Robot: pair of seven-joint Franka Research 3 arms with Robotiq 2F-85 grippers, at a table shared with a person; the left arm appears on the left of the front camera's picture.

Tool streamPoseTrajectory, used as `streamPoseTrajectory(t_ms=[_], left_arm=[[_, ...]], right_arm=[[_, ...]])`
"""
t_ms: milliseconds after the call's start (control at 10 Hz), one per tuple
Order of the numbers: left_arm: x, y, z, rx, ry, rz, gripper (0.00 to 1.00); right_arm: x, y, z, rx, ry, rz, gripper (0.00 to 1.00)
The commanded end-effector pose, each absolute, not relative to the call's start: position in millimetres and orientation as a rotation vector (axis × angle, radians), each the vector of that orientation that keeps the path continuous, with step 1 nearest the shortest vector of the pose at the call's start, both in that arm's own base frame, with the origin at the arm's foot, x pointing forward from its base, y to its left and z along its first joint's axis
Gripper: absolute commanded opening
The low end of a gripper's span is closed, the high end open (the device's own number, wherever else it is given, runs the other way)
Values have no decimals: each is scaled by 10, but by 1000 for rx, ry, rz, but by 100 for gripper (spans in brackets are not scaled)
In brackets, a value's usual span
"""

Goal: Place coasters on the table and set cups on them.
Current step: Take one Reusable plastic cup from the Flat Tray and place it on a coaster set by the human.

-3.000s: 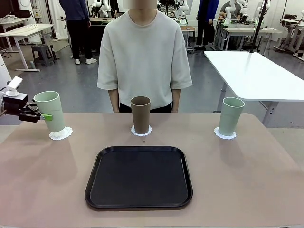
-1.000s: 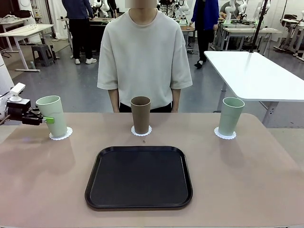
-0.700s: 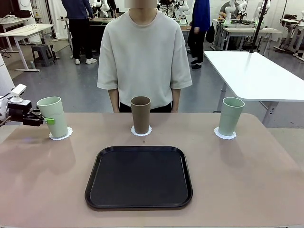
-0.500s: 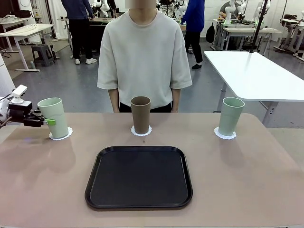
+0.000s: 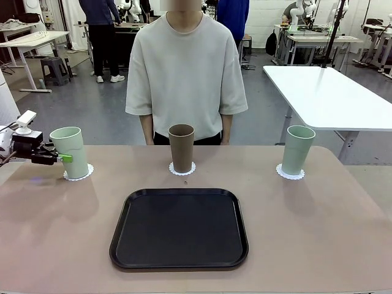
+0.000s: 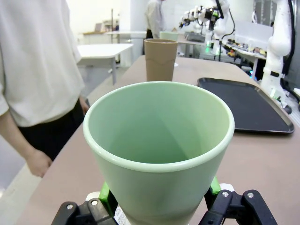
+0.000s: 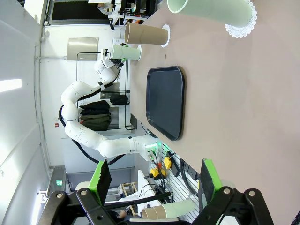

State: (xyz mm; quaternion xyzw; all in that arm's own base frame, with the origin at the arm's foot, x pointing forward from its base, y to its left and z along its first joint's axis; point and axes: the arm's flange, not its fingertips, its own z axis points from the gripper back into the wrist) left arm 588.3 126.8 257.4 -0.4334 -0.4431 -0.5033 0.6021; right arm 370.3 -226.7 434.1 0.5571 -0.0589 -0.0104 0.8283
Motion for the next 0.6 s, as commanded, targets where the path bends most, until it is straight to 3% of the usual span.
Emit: streamPoseTrajectory(t_ms=[0,100,500], left_arm=[[5893,1259,2524,-964,-1016,-1207,87],[5891,1260,2517,-961,-1006,-1210,100],[5883,1268,2523,-971,-988,-1216,100]], right_arm=[[3660,-2241,4343,1189,-128,-19,100],[3660,-2241,4343,1189,-128,-19,100],[3660,-2241,4343,1189,-128,-19,100]])
